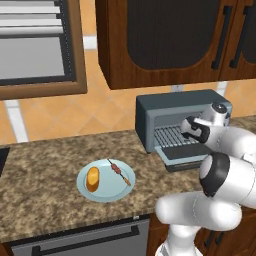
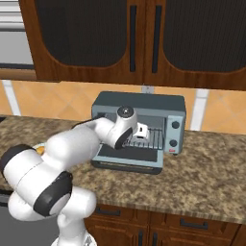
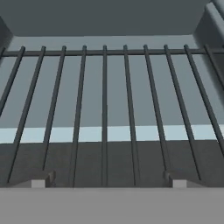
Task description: Pick up the kebab skewer and baguette bread, and place them inside the toaster oven. Close the toaster oven door and start by setting the timer.
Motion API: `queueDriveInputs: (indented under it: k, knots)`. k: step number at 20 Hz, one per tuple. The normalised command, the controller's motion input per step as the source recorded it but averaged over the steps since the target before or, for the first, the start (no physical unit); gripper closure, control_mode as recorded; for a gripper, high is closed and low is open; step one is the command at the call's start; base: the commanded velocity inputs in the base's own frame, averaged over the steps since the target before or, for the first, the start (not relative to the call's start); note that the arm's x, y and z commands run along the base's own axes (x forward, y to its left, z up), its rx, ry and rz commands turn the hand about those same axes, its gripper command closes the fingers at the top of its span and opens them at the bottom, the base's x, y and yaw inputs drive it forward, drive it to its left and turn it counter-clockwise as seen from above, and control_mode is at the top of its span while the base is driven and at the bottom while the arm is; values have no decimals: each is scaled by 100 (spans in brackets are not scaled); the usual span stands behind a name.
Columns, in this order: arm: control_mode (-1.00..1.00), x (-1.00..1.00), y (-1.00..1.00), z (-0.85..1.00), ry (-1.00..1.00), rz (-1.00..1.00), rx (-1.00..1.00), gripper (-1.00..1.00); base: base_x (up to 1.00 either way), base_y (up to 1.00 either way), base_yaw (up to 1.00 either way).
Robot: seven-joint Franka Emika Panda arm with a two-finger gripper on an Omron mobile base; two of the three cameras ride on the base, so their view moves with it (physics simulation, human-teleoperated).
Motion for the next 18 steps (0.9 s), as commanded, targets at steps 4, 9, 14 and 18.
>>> queueDriveInputs:
  k: [4,9,14,18]
  knots:
    - [-100,-87,0,-100,14,0,0,-100,0,0,0]
    - [-100,-81,0,-88,6,0,0,-100,0,0,0]
    - [-100,-40,4,-2,0,0,1,-100,0,0,0]
    - [-100,-24,79,47,0,0,0,-100,0,0,0]
